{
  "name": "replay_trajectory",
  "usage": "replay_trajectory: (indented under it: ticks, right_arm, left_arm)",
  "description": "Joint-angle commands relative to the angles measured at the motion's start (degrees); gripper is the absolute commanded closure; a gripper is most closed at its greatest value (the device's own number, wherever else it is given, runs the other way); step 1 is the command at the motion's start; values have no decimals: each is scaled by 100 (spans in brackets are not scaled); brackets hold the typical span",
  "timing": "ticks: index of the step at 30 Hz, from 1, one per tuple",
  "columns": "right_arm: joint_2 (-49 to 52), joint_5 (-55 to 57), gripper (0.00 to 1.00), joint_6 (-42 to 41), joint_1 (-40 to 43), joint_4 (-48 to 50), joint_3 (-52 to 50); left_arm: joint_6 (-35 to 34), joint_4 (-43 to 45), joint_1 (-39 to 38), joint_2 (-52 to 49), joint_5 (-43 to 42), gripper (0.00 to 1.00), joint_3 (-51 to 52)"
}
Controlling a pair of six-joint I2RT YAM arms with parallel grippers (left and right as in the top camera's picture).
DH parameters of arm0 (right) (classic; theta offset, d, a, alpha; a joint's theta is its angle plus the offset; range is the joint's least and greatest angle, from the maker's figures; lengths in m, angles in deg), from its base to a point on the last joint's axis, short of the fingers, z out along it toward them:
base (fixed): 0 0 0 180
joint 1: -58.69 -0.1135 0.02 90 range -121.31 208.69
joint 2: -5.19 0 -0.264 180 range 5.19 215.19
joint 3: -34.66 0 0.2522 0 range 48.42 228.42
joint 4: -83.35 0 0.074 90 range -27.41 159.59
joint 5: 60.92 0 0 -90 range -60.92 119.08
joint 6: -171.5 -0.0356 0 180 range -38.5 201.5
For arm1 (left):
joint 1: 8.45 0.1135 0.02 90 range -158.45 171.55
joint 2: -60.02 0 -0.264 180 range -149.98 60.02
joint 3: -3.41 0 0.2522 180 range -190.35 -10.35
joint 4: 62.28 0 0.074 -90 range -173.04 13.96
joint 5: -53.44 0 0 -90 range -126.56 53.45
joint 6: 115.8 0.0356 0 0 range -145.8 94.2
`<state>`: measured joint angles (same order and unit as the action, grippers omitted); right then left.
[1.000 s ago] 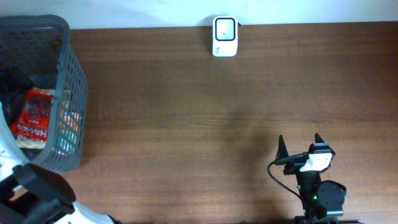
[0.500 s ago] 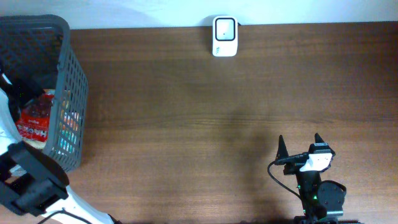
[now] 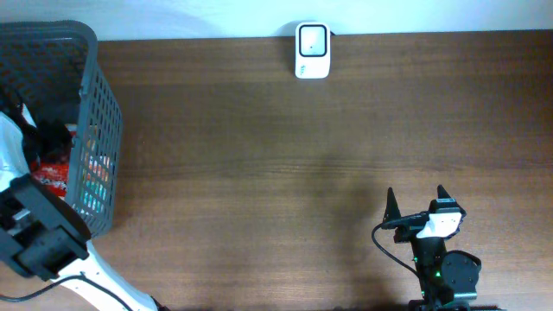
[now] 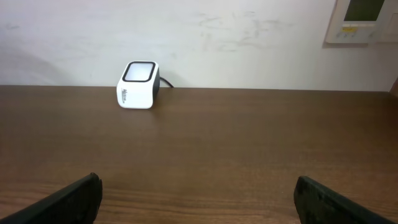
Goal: Scan the item barcode
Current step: 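Grasp the red snack bag in the basket with the left gripper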
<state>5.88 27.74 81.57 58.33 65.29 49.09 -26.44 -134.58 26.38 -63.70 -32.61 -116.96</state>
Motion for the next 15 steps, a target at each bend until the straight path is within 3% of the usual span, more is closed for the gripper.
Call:
replay_trajectory:
  ticks: [1,3,11,15]
  right_arm:
    - [-33,72,2,13,-33,-26,-35]
    - [-33,72,2,13,-33,-26,-35]
    - [-33,72,2,13,-33,-26,-35]
    - [-33,72,2,13,-33,-26,-35]
  left_arm:
    - [293,-70,7,-251,-92,10,-2]
    - [293,-72,7,-254,-160,21,-2]
    - [293,-181,7,-254,-157,38,-2]
    - [291,-199,7,-254,-157,62,-2]
